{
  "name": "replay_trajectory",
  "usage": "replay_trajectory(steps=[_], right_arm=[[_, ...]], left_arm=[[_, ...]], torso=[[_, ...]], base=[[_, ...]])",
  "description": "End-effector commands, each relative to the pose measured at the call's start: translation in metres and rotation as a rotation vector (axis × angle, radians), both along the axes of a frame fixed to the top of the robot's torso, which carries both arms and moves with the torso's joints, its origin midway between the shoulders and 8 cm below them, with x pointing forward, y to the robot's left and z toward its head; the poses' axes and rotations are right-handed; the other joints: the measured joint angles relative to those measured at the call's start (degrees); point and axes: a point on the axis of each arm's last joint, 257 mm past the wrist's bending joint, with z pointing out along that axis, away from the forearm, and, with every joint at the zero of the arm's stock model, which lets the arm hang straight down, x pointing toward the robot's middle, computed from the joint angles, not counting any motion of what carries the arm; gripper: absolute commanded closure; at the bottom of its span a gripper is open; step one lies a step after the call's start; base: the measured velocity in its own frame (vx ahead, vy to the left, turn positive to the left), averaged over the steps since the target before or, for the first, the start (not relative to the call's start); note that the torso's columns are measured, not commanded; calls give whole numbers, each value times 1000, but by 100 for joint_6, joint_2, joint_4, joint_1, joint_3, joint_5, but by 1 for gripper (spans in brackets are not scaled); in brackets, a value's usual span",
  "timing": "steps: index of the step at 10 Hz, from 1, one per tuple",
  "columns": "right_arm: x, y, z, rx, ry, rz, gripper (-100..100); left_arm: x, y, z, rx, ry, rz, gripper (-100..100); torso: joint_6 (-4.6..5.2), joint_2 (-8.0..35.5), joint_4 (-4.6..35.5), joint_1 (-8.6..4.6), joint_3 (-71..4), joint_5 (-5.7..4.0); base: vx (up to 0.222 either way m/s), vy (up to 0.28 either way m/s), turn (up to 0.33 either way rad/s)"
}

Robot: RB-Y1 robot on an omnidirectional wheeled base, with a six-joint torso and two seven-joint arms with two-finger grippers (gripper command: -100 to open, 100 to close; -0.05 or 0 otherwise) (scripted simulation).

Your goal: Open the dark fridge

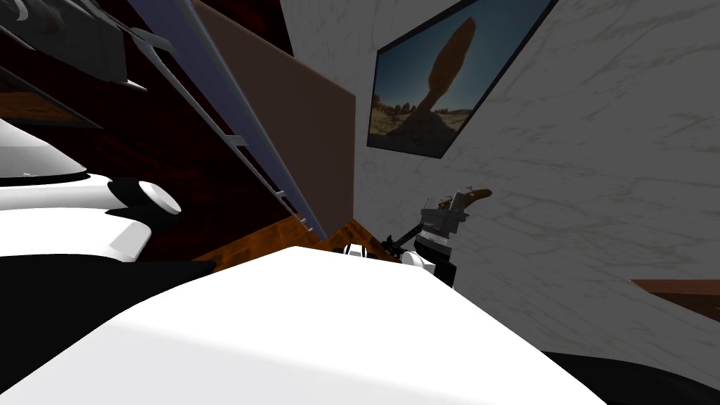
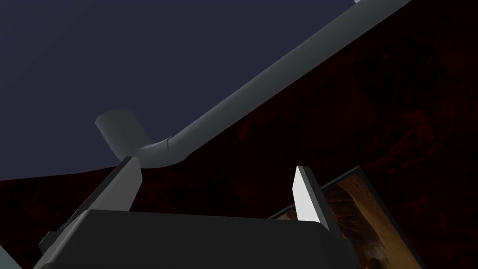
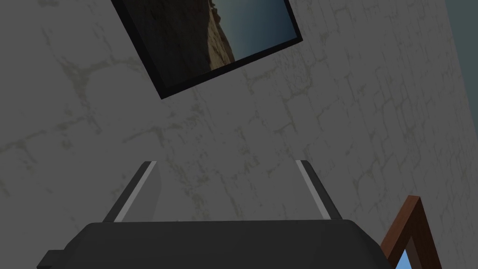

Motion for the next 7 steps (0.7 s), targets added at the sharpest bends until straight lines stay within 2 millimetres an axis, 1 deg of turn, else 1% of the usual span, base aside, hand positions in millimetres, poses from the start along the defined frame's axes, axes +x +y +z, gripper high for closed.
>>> replay_trajectory(steps=[1,7], right_arm=[[0,0,0,0,0,0,0],[0,0,0,0,0,0,0]], left_arm=[[12,-4,-5,73,25,-3,-100],[39,-20,-19,250,83,-21,-100]], torso=[[-2,3,2,-2,2,-1],[-9,21,13,-4,16,-4]], base=[[-16,-4,25],[-16,-3,30]])
